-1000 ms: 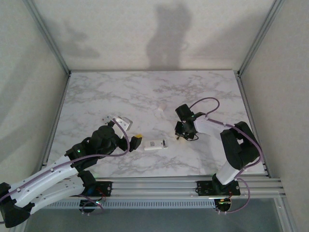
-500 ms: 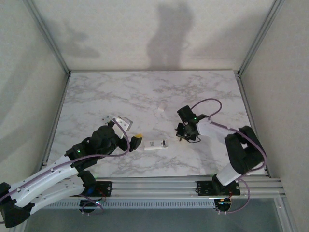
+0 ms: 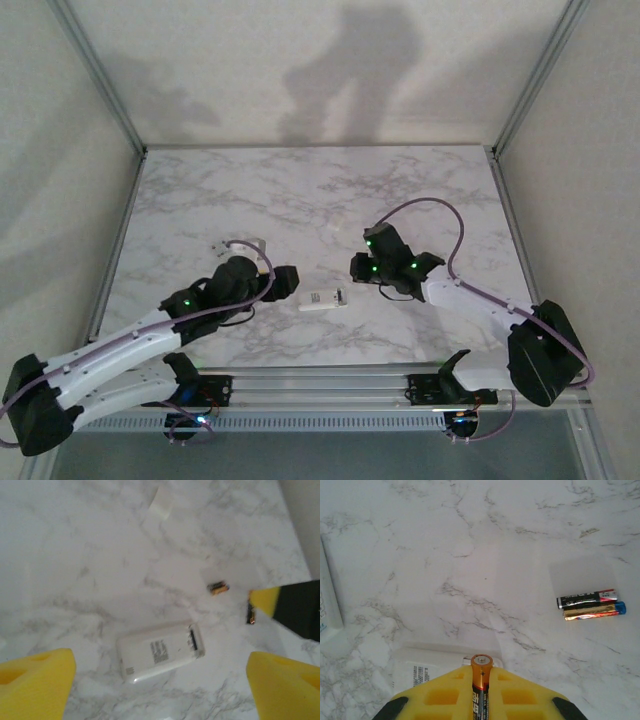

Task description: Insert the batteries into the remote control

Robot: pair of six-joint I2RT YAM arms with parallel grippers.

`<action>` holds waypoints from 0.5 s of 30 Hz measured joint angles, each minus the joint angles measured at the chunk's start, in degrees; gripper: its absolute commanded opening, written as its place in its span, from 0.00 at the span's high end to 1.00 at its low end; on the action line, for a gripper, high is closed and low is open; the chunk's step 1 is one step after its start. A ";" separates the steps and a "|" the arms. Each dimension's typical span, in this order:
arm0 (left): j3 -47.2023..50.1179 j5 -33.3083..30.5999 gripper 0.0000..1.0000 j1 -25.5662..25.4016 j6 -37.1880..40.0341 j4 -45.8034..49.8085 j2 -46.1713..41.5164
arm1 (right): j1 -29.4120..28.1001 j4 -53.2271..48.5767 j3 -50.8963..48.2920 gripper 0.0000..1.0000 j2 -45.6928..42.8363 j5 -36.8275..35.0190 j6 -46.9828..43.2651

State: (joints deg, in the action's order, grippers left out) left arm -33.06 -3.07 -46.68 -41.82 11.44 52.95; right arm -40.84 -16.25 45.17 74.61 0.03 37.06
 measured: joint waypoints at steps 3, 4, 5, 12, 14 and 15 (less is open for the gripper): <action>1.95 2.23 0.18 0.02 -3.17 -1.84 4.81 | -0.63 2.10 -1.38 0.89 0.66 0.46 -0.42; 2.01 2.95 0.19 0.02 -3.74 -2.54 6.58 | -0.76 2.64 -1.75 0.89 0.98 0.72 -0.44; 2.01 3.58 0.21 0.02 -4.24 -3.34 8.39 | -0.94 3.23 -2.21 0.89 1.49 1.20 -0.44; 1.97 7.13 0.30 0.02 -5.31 -8.79 18.58 | -2.56 6.45 -4.13 0.89 5.46 1.75 -0.17; 1.66 8.11 0.31 0.02 -5.33 -9.86 21.51 | -3.67 7.10 -4.33 0.89 6.49 1.81 0.11; 1.51 8.61 0.31 0.02 -5.31 -10.38 22.95 | -4.20 7.50 -4.33 0.89 7.04 2.05 0.24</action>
State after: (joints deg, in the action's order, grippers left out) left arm -31.55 5.54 -46.65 -47.13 1.06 75.90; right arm -45.04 -8.75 40.84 81.65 2.09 37.30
